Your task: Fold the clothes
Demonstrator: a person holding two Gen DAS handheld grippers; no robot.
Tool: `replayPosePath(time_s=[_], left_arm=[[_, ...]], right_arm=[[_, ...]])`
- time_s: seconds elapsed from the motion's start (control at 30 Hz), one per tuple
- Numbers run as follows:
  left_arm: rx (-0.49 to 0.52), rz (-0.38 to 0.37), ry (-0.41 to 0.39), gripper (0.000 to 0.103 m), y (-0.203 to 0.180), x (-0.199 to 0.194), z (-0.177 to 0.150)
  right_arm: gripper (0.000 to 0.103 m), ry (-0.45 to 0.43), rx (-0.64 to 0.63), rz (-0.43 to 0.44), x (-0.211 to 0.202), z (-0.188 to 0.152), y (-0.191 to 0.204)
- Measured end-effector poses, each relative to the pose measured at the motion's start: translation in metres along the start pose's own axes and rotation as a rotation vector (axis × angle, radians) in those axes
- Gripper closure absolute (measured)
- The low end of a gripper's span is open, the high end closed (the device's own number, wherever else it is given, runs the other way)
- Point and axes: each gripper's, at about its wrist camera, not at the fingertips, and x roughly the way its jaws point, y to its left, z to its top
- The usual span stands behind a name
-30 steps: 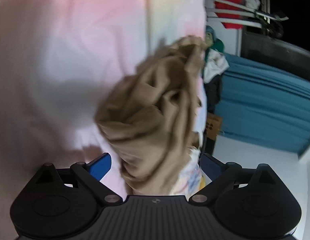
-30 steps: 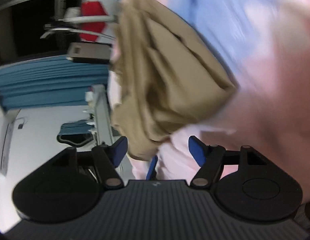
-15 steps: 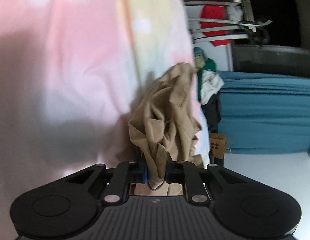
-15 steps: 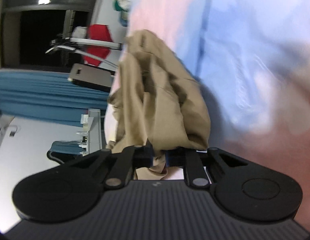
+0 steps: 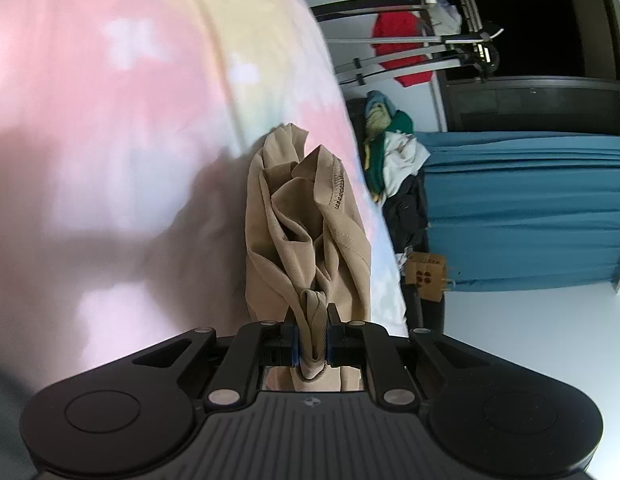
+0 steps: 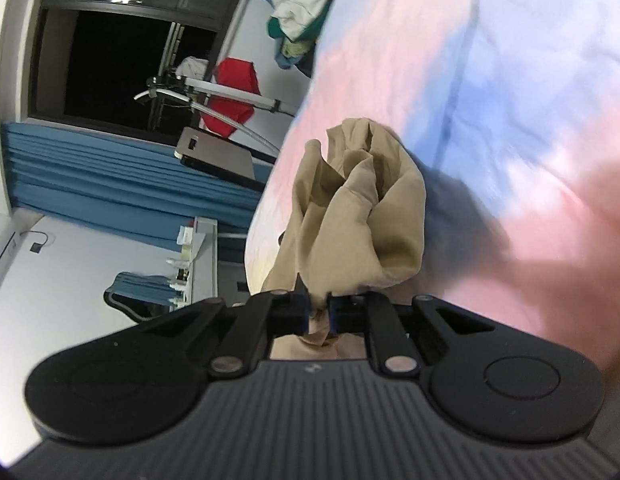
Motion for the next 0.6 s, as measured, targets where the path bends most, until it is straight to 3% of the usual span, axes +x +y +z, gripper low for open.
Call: replayPosePath(time_s=[0.23, 0.5, 0.6], left_arm=[[-0.082, -0.007, 0.01, 0.091, 0.001, 0.014, 0.021], [-0.177, -0.02, 0.02, 0.089, -0.001, 0.037, 0.049], [-0.189, -0.02, 0.003, 0.088, -0.012, 0.067, 0.073]], right_arm=[[0.091, 0.028, 0.039, -0.004, -0.039, -0.032, -0.008], [0.09, -0.006, 0.117, -0.007, 0.019, 0.002, 0.019], [0.09, -0.023, 0.129, -0.025, 0.053, 0.027, 0.031]])
